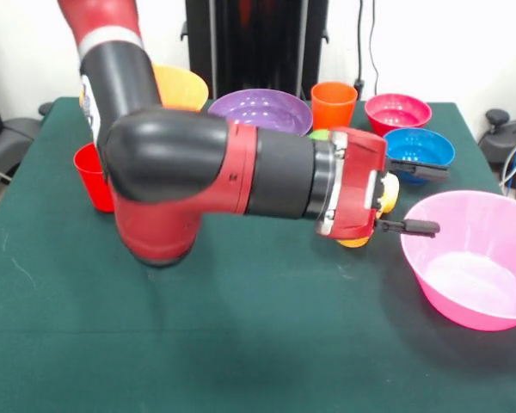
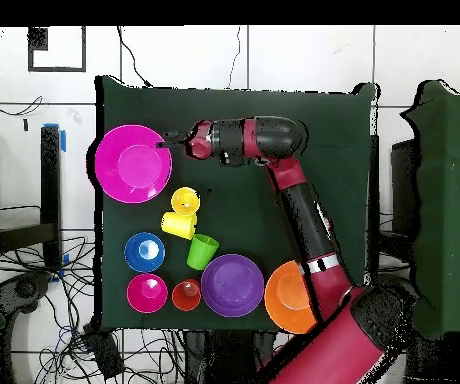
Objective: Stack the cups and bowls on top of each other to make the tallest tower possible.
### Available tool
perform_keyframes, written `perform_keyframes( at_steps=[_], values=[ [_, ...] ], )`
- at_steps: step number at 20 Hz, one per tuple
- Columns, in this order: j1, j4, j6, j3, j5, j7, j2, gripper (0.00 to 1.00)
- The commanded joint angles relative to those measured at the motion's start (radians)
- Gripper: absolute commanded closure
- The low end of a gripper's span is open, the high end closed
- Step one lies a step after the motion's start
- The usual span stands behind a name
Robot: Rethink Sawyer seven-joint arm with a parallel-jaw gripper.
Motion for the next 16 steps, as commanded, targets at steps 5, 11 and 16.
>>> perform_keyframes(
  at_steps=[5, 11, 16],
  values=[
    [0.018, 0.274, -0.409, -0.214, -0.259, 0.211, -0.307, 1.00],
    [0.074, 0.392, -0.541, -0.306, -0.267, 0.406, -0.489, 1.00],
    [0.126, 0.418, -0.596, -0.374, -0.249, 0.496, -0.574, 1.00]
  ],
)
